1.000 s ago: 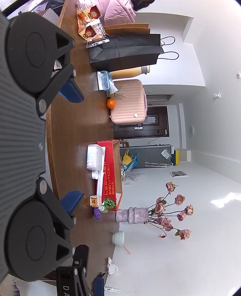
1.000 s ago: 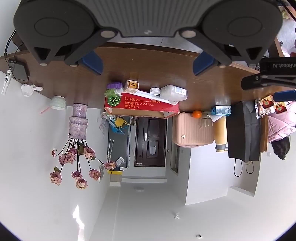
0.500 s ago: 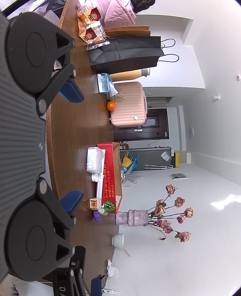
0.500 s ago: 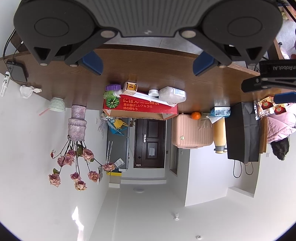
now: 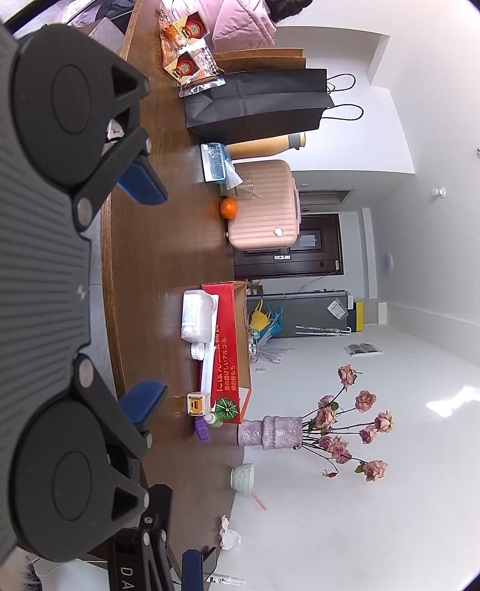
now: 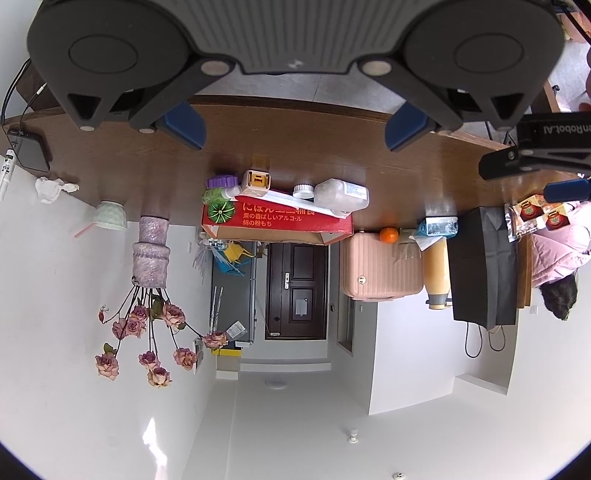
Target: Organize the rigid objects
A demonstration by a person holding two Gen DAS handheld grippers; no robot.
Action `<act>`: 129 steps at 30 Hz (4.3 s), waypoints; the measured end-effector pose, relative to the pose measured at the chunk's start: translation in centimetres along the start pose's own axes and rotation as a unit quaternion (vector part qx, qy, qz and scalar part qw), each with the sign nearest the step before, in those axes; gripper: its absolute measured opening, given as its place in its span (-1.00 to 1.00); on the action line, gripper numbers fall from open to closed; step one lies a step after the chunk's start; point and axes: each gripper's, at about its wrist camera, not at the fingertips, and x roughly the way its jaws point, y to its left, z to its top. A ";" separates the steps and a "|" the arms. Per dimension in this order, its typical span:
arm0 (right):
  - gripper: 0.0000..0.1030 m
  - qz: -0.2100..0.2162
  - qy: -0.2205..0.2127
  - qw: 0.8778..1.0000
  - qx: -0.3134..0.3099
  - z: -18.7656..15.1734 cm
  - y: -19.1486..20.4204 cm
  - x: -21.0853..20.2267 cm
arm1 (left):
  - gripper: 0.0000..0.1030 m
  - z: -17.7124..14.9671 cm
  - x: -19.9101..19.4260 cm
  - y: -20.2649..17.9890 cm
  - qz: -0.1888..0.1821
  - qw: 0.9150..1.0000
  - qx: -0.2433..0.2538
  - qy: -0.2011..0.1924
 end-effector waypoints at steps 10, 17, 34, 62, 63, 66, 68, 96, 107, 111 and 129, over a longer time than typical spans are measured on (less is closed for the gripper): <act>1.00 0.000 -0.008 1.000 -0.012 0.1 0.4 -0.1 | 1.00 0.0 -0.2 0.1 0.002 1.000 0.000 -0.004; 1.00 0.002 -0.001 1.000 -0.004 -0.1 0.3 0.3 | 1.00 0.0 0.1 0.2 0.007 1.000 0.001 0.000; 1.00 0.001 0.001 1.000 -0.001 -0.3 0.0 0.4 | 1.00 -0.1 0.6 0.3 0.011 1.000 -0.002 0.006; 1.00 -0.008 0.028 0.999 0.016 -0.5 -1.0 5.7 | 1.00 0.7 6.4 -0.7 0.018 1.000 0.014 0.014; 1.00 -0.012 0.029 0.999 0.022 -0.3 -1.5 6.4 | 1.00 0.7 7.4 -0.8 0.020 1.000 0.010 0.013; 1.00 -0.014 0.052 0.997 0.061 0.5 -3.6 9.0 | 1.00 0.9 10.5 -0.8 -0.008 0.999 0.005 0.036; 1.00 -0.011 0.065 0.994 0.090 1.1 -5.2 11.0 | 1.00 1.1 12.5 -1.0 -0.033 0.998 -0.004 0.056; -0.52 0.159 0.182 0.941 0.239 6.5 -2.2 35.0 | -0.12 5.0 35.8 6.1 -0.192 0.935 -0.165 0.249; -0.70 0.133 0.195 0.935 0.264 4.6 -6.9 25.6 | -0.46 3.3 27.8 2.7 -0.245 0.905 -0.209 0.279; -0.67 0.125 0.187 0.932 0.286 3.9 -7.9 24.4 | -0.19 3.3 29.0 2.6 -0.253 0.898 -0.221 0.283; -0.63 0.136 0.136 0.943 0.273 4.9 -8.0 22.0 | -0.45 5.5 24.7 1.6 -0.256 0.910 -0.232 0.230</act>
